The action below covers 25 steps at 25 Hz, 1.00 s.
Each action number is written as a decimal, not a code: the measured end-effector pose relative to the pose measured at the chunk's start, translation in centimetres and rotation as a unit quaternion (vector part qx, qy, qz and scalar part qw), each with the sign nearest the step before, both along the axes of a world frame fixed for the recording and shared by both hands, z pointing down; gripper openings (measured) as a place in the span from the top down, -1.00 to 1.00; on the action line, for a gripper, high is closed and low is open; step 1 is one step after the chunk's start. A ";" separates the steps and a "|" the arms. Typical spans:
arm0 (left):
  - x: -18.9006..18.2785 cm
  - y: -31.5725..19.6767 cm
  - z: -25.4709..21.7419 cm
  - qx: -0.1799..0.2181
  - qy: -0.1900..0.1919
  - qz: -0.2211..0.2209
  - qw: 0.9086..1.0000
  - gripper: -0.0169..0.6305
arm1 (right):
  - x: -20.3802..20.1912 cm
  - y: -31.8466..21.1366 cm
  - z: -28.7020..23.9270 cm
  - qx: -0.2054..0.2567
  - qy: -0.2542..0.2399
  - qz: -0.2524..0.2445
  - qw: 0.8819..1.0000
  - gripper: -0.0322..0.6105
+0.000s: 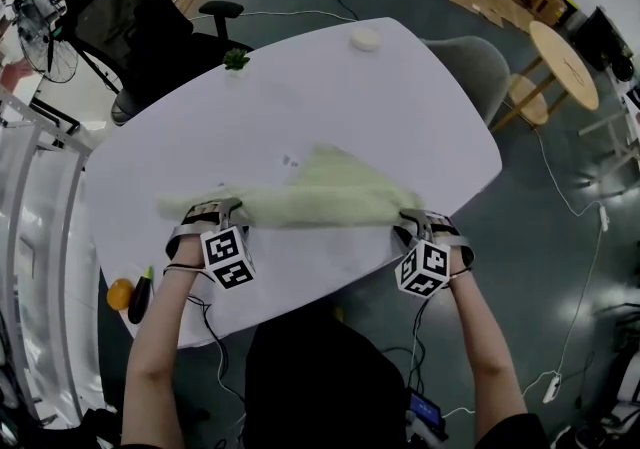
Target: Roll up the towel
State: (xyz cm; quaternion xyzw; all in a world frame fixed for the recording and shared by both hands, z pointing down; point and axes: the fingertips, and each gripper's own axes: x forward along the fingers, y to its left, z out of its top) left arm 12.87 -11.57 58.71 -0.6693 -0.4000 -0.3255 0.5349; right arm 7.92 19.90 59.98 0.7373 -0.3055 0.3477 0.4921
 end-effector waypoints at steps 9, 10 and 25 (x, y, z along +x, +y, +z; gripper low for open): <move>3.0 0.3 0.5 0.009 0.027 0.000 1.000 0.62 | 1.6 0.9 1.1 -0.068 0.003 -0.015 0.998 0.79; 3.1 0.3 0.4 0.009 0.026 0.000 1.000 0.66 | 1.6 0.9 1.0 -0.071 0.002 -0.016 0.997 0.79; -5.6 -2.7 -1.5 0.034 -0.005 0.011 0.999 0.74 | -4.7 -1.4 -2.0 -0.053 0.009 -0.068 0.996 0.81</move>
